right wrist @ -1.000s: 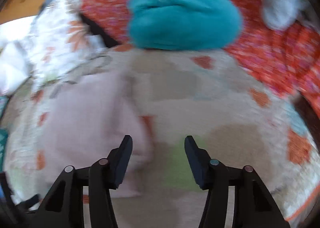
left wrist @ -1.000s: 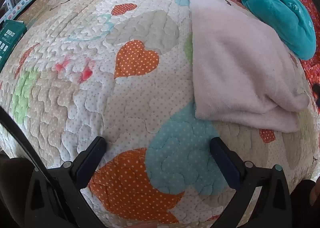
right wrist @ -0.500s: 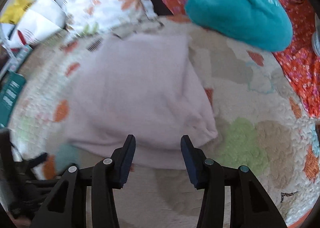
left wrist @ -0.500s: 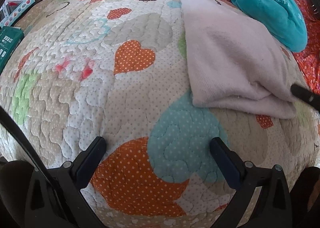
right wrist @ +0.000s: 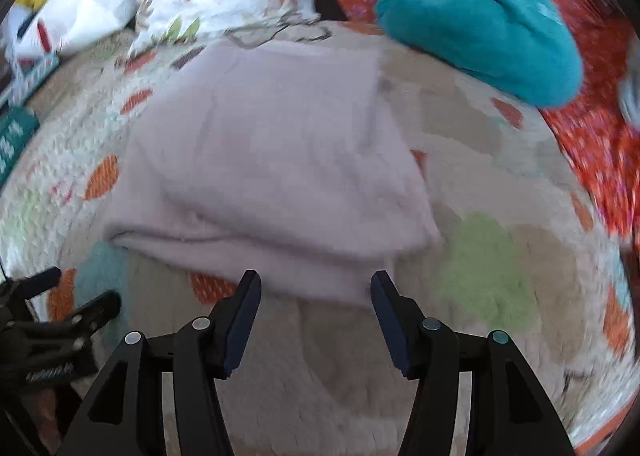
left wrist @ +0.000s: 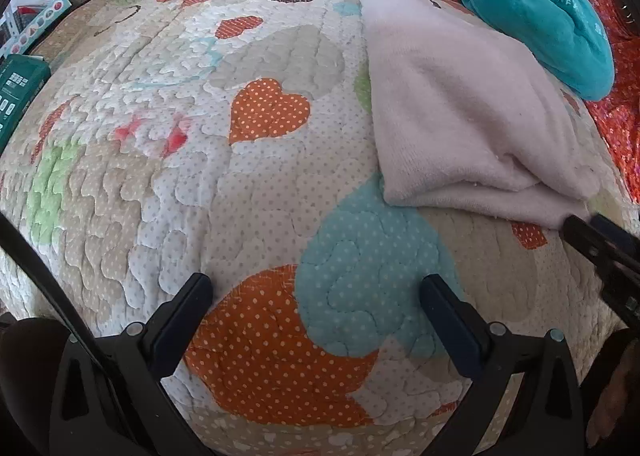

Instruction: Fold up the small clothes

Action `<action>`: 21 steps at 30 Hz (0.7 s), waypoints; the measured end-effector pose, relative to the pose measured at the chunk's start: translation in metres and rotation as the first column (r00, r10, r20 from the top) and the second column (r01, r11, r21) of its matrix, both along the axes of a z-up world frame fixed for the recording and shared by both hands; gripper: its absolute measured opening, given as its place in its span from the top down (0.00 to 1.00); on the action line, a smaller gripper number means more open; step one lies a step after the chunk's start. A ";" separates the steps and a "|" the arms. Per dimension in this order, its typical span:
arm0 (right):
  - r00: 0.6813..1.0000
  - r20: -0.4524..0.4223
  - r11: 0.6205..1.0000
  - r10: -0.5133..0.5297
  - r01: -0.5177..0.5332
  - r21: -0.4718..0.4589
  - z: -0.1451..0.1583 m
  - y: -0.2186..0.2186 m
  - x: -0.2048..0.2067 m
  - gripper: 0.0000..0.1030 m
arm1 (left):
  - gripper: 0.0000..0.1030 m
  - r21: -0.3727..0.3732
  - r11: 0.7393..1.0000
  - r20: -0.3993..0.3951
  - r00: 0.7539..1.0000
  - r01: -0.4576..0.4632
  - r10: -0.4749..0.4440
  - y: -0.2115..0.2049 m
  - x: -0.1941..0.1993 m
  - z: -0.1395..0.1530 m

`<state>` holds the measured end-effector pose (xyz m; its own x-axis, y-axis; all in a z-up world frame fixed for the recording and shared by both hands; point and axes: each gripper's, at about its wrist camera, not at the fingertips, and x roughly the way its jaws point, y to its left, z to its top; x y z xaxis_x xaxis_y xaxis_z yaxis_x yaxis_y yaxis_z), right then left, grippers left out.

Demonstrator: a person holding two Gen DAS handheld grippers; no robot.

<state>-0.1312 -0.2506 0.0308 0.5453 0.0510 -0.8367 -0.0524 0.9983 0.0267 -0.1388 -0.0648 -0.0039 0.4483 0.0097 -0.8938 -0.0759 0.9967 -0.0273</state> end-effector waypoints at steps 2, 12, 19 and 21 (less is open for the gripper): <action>0.997 0.038 0.997 -0.072 0.072 -0.006 0.001 -0.015 -0.009 0.38 | 0.00 -0.002 1.000 0.008 1.000 -0.009 0.009 0.001 -0.001 0.000; 0.951 0.111 0.957 -0.289 0.290 0.005 0.001 -0.075 -0.016 0.35 | 0.00 0.101 0.992 0.050 0.996 -0.078 0.073 -0.015 -0.016 0.011; 0.949 0.146 0.960 -0.280 0.281 0.018 0.006 -0.072 -0.022 0.29 | 0.00 0.085 0.996 0.062 0.998 -0.018 0.013 -0.035 -0.016 0.019; 0.952 0.142 0.963 -0.270 0.270 0.019 0.004 -0.070 -0.022 0.29 | 0.00 0.070 0.998 0.025 1.000 0.002 -0.004 -0.039 -0.009 0.012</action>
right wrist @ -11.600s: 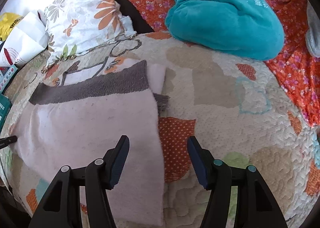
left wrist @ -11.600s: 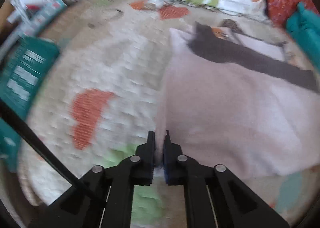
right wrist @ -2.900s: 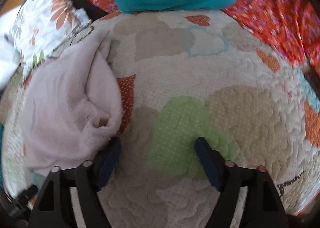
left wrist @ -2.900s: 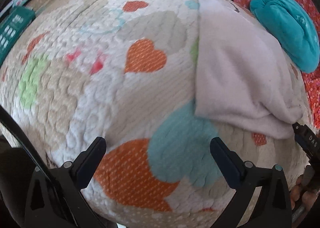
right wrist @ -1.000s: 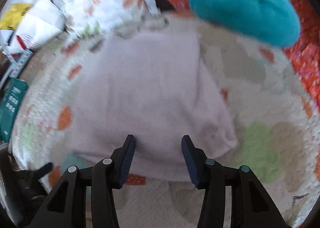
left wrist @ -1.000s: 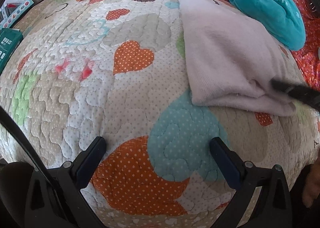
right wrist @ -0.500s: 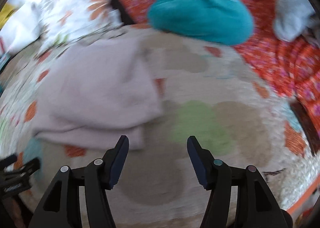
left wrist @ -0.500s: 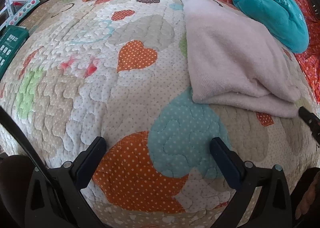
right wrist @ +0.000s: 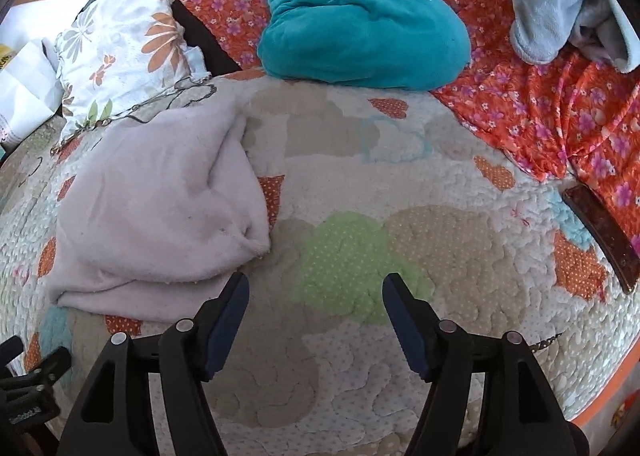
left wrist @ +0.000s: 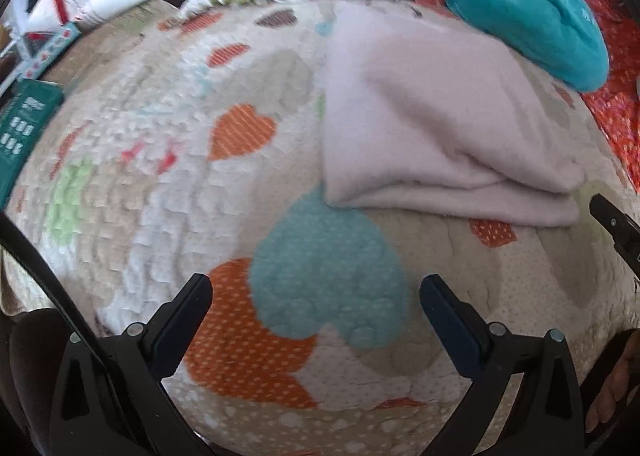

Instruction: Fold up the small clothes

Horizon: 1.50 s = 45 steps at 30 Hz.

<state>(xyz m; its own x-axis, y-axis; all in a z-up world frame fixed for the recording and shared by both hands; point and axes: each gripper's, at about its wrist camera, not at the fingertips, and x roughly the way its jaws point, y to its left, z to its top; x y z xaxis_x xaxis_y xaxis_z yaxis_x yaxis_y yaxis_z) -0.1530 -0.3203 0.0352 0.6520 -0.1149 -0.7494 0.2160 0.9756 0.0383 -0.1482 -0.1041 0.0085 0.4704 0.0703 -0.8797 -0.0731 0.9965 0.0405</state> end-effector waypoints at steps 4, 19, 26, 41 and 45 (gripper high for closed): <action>1.000 -0.022 1.000 0.012 -0.012 0.003 -0.006 0.003 0.002 0.29 | 0.00 -0.054 0.998 -0.025 0.999 -0.024 0.023 0.004 0.003 -0.009; 0.999 -0.013 0.999 0.029 -0.030 -0.045 -0.007 0.014 0.001 0.28 | 0.00 -0.064 0.998 -0.036 0.999 0.007 -0.009 0.006 0.006 -0.014; 1.000 -0.005 0.999 0.023 -0.023 -0.041 -0.006 0.013 0.001 0.28 | 0.00 -0.065 0.998 -0.060 0.998 -0.001 -0.002 0.005 0.006 -0.014; 0.999 -0.002 0.997 0.049 -0.049 -0.067 -0.006 0.023 0.000 0.26 | 0.00 -0.061 0.998 -0.086 0.996 -0.007 0.002 0.006 0.007 -0.014; 0.999 -0.004 0.997 0.052 -0.052 -0.064 -0.006 0.023 0.000 0.25 | 0.00 -0.061 0.998 -0.085 0.996 -0.006 0.001 0.006 0.006 -0.014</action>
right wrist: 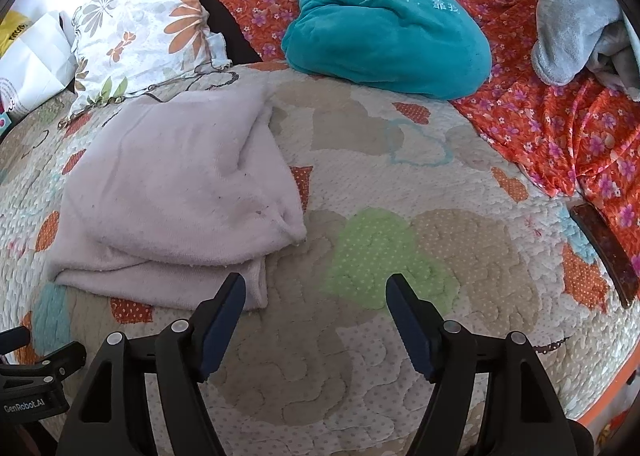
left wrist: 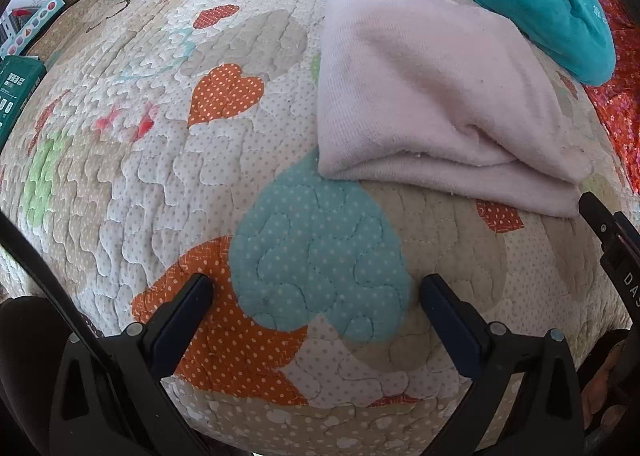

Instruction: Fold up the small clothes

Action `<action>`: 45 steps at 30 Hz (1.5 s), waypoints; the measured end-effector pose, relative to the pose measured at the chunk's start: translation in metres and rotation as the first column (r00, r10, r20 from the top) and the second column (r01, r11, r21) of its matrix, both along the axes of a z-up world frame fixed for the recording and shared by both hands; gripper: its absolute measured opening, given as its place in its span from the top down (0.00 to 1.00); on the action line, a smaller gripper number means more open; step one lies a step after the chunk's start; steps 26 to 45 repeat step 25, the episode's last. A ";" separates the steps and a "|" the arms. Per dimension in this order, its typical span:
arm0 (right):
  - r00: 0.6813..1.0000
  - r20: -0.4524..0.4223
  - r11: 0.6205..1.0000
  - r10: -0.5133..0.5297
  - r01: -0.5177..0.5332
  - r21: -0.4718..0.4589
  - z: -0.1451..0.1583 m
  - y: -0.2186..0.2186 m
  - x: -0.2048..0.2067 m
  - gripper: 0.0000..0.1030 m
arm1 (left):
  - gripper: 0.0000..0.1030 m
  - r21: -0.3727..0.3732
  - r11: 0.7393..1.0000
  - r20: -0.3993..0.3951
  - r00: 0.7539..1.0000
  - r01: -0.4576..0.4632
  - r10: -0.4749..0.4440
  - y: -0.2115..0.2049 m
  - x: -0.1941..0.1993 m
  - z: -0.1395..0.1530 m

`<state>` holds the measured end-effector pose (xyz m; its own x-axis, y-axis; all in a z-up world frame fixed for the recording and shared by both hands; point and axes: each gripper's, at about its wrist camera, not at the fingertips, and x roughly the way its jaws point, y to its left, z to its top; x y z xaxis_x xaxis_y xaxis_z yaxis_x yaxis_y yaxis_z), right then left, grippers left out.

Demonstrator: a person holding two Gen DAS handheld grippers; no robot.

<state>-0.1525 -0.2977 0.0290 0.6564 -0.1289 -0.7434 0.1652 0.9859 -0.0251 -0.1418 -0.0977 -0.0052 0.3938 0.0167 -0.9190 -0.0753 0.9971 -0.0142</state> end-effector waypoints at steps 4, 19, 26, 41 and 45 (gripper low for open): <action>1.000 -0.009 1.000 -0.001 0.001 0.005 -0.001 0.000 0.001 0.25 | 0.00 -0.002 1.000 0.003 1.000 0.002 -0.002 0.000 -0.001 0.000; 0.999 -0.017 0.999 0.030 -0.030 -0.015 -0.005 0.007 0.001 0.24 | 0.00 -0.015 1.000 0.024 1.000 -0.009 0.009 -0.002 -0.002 0.001; 0.998 -0.011 0.997 0.054 -0.055 -0.057 -0.006 0.015 -0.001 0.22 | 0.00 -0.022 1.000 0.015 1.000 -0.004 0.004 -0.002 -0.001 0.004; 0.998 -0.011 0.997 0.054 -0.055 -0.057 -0.006 0.015 -0.001 0.22 | 0.00 -0.022 1.000 0.015 1.000 -0.004 0.004 -0.002 -0.001 0.004; 0.998 -0.011 0.997 0.054 -0.055 -0.057 -0.006 0.015 -0.001 0.22 | 0.00 -0.022 1.000 0.015 1.000 -0.004 0.004 -0.002 -0.001 0.004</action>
